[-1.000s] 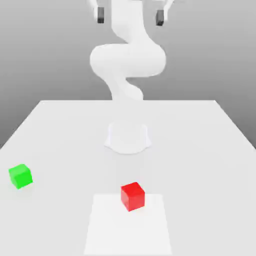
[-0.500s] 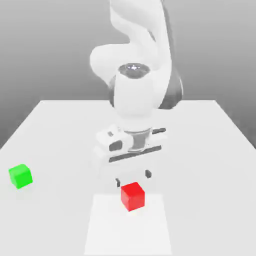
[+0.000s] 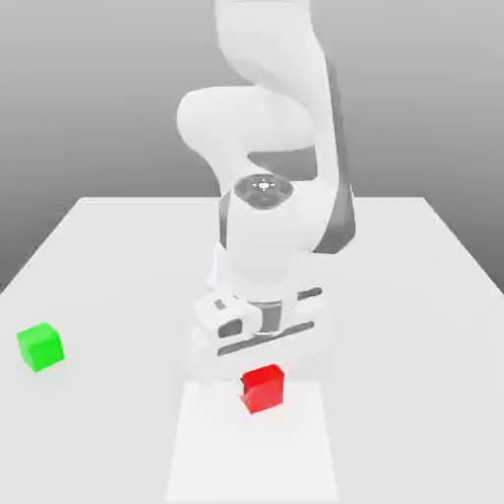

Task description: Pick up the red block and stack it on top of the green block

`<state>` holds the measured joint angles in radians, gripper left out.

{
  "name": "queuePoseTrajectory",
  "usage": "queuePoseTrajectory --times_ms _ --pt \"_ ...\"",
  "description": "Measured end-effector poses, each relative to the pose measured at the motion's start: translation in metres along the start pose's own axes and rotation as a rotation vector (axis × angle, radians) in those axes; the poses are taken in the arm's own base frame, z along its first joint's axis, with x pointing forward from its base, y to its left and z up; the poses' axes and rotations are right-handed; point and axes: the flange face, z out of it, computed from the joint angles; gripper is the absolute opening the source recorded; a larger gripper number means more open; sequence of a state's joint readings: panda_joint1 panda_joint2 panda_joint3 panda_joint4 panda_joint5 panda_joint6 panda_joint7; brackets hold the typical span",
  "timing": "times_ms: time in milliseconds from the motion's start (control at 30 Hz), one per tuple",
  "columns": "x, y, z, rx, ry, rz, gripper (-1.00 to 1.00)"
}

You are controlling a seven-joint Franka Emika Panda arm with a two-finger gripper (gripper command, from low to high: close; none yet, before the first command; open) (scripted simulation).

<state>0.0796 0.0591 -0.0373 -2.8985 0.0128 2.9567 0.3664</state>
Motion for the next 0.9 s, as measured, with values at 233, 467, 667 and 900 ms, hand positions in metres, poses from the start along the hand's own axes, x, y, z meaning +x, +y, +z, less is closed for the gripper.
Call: queuePoseTrajectory --times_ms 233,467,667,900 --pt "0.028 0.056 -0.041 0.004 -0.001 0.252 -1.00" --pt "0.052 0.230 -0.058 0.008 -0.001 0.912 -1.00" --pt "0.011 0.371 -0.065 0.003 0.001 1.427 -1.00" --pt "0.012 0.373 -0.011 0.002 0.001 1.441 1.00"
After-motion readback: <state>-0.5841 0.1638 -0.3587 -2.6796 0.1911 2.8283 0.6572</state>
